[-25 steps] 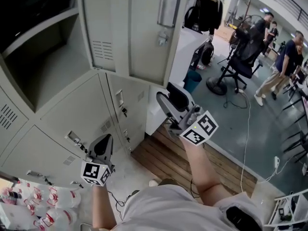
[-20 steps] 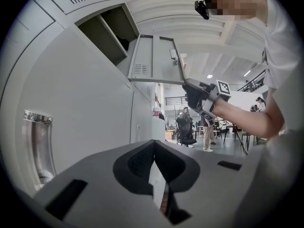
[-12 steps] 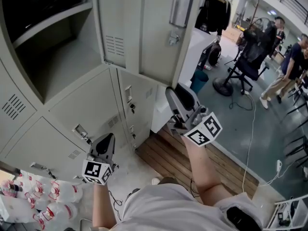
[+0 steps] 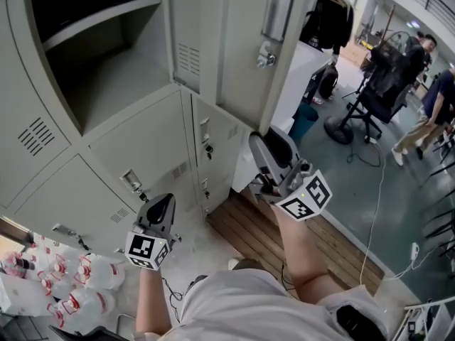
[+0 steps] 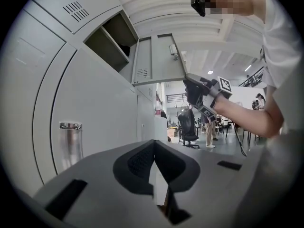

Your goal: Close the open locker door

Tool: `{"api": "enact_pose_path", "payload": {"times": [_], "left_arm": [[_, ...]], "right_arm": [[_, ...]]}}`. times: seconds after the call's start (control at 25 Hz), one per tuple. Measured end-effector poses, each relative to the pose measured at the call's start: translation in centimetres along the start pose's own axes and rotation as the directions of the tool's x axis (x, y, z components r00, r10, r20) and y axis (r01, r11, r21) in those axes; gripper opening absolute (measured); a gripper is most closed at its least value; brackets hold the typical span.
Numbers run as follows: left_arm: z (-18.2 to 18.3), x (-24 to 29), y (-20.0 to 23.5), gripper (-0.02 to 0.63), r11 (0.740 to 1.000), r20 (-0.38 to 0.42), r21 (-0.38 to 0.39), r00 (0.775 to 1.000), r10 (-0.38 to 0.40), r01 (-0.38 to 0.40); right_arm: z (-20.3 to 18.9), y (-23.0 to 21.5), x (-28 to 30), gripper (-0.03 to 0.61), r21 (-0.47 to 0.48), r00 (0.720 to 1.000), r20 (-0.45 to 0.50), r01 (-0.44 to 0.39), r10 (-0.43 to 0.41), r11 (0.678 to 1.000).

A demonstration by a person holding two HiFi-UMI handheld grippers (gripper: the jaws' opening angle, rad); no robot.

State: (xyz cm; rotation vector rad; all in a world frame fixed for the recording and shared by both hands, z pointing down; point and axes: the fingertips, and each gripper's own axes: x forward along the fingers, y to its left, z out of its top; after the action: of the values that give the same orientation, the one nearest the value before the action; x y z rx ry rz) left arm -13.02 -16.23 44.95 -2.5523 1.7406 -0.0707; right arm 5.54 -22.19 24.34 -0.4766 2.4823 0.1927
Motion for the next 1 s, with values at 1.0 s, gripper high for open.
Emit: {"api": "enact_pose_path", "payload": {"times": [1.0], "left_arm": [[-2.1,-9.9,5.3,0.003,0.992,-0.031,-0.02,0.992,0.121,-0.121]], "right_arm": [[-3.4,11.4,5.6,0.147,-0.013,0.99,0.007,-0.142,0.142,0.99]]}}
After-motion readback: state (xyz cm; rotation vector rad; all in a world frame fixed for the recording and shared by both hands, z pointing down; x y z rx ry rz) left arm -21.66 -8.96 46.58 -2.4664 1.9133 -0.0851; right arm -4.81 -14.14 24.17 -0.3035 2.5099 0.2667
